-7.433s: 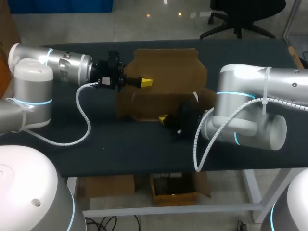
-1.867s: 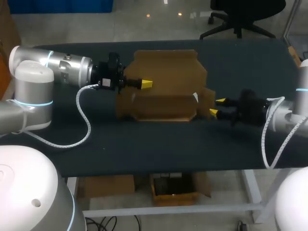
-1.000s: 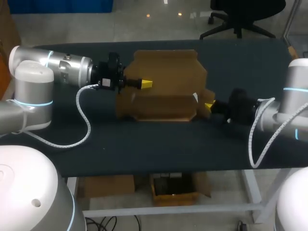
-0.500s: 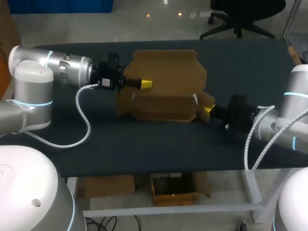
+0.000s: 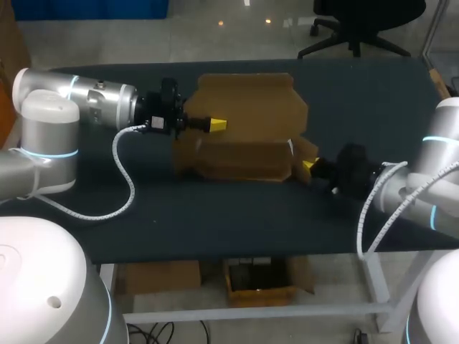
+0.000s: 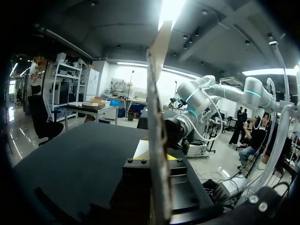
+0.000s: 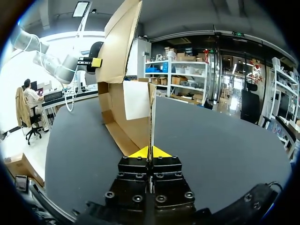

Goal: Assemble the packaging by folding the flat box into shape, placing the metal phone stand inside, and closing the box properly

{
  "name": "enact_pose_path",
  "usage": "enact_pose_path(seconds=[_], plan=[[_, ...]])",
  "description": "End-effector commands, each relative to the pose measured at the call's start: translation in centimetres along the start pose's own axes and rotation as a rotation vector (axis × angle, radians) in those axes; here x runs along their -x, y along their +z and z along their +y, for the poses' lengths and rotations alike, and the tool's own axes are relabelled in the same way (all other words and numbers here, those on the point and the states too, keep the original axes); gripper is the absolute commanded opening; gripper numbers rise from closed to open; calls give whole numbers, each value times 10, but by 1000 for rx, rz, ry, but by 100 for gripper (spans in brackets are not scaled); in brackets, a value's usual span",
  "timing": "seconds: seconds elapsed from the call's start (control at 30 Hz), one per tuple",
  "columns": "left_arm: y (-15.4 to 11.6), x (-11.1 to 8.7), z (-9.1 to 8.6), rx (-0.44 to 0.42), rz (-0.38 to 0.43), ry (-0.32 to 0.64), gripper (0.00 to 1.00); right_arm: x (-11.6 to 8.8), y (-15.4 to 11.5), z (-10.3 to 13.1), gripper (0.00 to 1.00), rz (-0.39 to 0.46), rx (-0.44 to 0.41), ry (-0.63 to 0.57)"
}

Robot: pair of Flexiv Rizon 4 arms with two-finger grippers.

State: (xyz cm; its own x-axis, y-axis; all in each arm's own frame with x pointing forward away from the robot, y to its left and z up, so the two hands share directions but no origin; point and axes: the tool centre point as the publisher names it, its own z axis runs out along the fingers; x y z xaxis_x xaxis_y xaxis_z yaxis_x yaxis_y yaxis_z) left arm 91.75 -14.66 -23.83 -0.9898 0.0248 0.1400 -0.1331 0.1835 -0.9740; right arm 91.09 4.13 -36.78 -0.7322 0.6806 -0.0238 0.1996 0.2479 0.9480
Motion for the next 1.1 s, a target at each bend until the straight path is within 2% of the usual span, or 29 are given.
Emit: enact_pose_path(seconds=[0.03, 0.53, 0.8, 0.9, 1.1], plan=[[4, 1, 5, 1, 2, 1, 0, -4, 8, 1, 0, -17, 4, 1], [4, 1, 5, 1, 2, 1, 0, -6, 15, 1, 0, -68, 9, 29], [4, 1, 5, 1, 2, 1, 0, -14, 14, 2, 11, -153, 7, 54], [4, 1, 5, 1, 2, 1, 0, -16, 15, 1, 23, -175, 3, 64], [4, 1, 5, 1, 2, 1, 0, -22, 18, 0, 25, -207, 1, 88]])
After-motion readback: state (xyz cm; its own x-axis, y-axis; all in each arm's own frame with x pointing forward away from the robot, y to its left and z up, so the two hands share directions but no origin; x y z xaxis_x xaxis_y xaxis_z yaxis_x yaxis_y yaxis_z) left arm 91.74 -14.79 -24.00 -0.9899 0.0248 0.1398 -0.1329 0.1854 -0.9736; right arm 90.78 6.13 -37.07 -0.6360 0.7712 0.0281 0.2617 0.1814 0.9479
